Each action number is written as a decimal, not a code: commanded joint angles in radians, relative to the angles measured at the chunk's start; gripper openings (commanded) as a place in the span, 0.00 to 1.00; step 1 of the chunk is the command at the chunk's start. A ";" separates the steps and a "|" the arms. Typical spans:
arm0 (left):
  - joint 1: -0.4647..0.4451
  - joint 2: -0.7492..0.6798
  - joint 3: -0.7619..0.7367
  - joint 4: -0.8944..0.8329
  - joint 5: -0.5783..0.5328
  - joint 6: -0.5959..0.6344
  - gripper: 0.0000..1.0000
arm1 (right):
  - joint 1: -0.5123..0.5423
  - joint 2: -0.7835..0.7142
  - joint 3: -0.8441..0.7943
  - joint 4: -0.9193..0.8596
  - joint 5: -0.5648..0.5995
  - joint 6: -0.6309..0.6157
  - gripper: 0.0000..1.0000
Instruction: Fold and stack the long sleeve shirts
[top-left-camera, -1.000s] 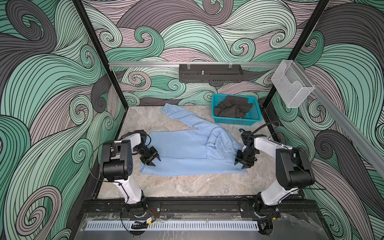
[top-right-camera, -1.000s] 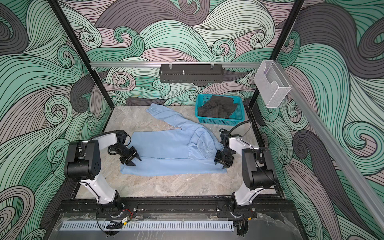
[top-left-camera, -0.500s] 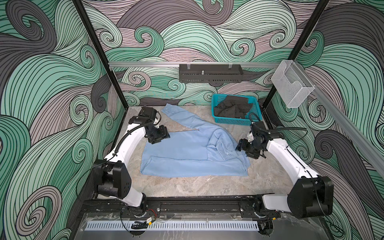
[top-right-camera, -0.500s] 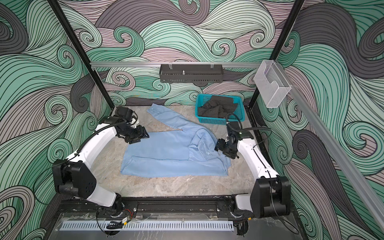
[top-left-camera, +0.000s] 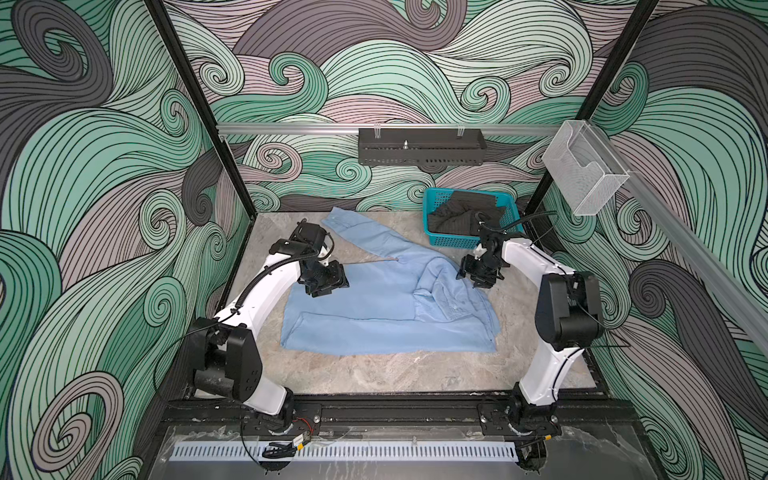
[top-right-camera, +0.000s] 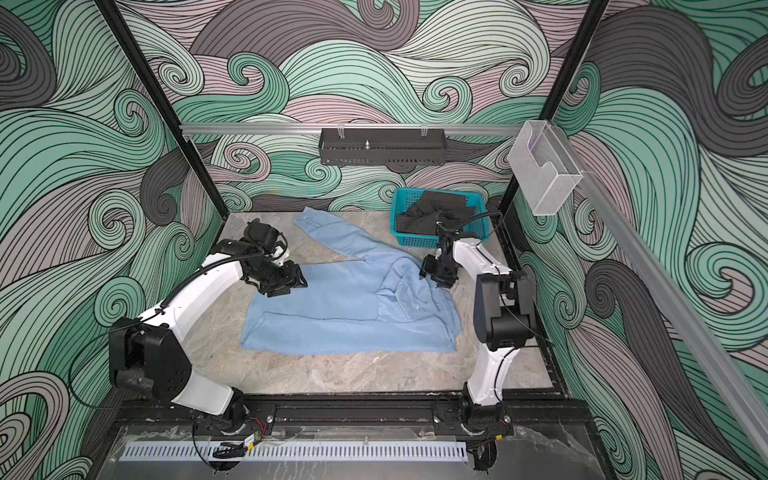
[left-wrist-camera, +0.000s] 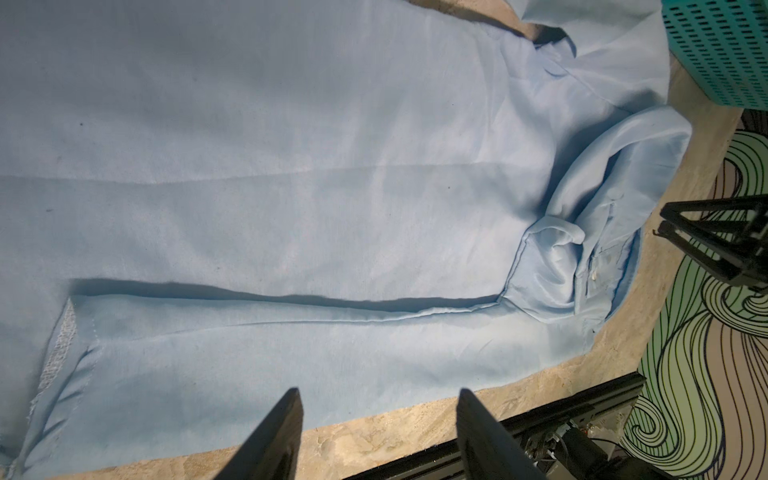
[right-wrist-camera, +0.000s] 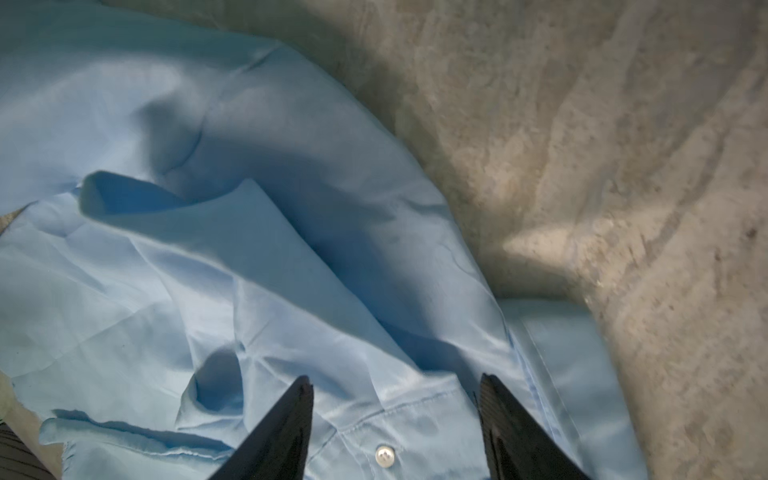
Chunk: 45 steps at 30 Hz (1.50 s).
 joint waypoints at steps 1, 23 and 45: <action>-0.004 -0.037 0.002 -0.009 0.008 0.005 0.61 | 0.045 0.029 0.044 0.003 -0.025 -0.042 0.62; -0.027 -0.273 -0.031 0.020 0.108 0.040 0.61 | 0.271 -0.639 -0.204 0.150 -0.282 0.574 0.00; 0.082 -0.406 0.000 -0.086 0.055 0.136 0.62 | 0.815 -0.302 -0.297 0.750 0.076 0.958 0.00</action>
